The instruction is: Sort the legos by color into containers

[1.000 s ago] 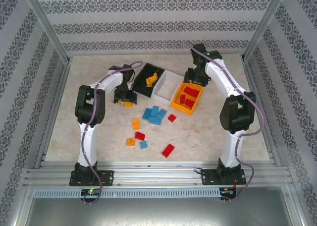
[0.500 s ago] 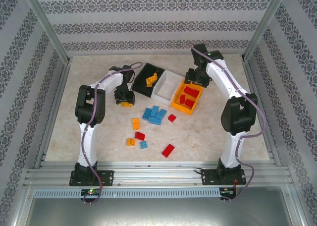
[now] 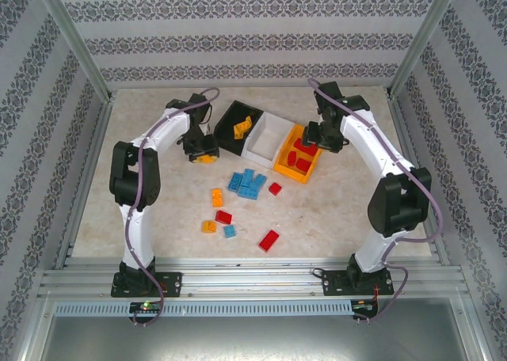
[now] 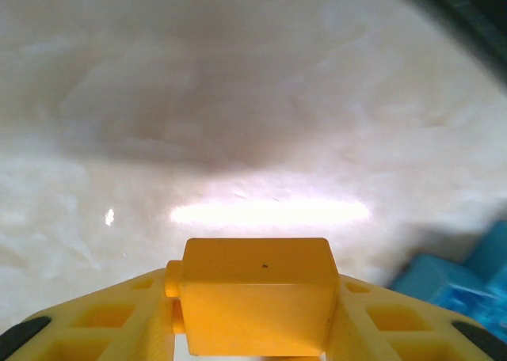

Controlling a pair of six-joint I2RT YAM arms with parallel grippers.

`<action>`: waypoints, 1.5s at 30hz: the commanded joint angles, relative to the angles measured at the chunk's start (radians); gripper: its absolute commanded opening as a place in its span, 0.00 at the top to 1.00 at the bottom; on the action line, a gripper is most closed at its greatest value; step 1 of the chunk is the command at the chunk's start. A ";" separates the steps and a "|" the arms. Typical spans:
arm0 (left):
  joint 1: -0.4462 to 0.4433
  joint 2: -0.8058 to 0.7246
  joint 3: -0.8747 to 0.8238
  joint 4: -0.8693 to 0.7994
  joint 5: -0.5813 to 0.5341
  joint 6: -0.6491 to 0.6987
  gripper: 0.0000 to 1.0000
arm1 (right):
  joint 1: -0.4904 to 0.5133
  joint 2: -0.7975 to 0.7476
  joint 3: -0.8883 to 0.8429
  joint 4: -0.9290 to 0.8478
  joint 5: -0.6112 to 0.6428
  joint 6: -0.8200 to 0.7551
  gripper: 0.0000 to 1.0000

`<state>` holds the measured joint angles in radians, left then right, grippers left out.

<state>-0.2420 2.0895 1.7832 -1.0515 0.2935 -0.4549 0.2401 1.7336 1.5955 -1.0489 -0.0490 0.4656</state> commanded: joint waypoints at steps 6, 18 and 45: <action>-0.003 0.105 0.264 0.148 0.183 -0.289 0.53 | 0.021 -0.126 -0.168 0.060 -0.061 0.030 0.40; -0.018 0.451 0.725 0.085 0.218 -0.392 0.51 | 0.149 -0.248 -0.343 0.075 -0.167 0.035 0.39; -0.028 0.176 0.583 -0.044 0.121 -0.229 0.00 | 0.332 0.184 -0.087 0.148 -0.322 0.330 0.25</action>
<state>-0.2672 2.3592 2.4004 -1.0271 0.4648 -0.7525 0.5926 1.8980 1.5124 -0.9482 -0.3115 0.6781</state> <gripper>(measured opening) 0.998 0.754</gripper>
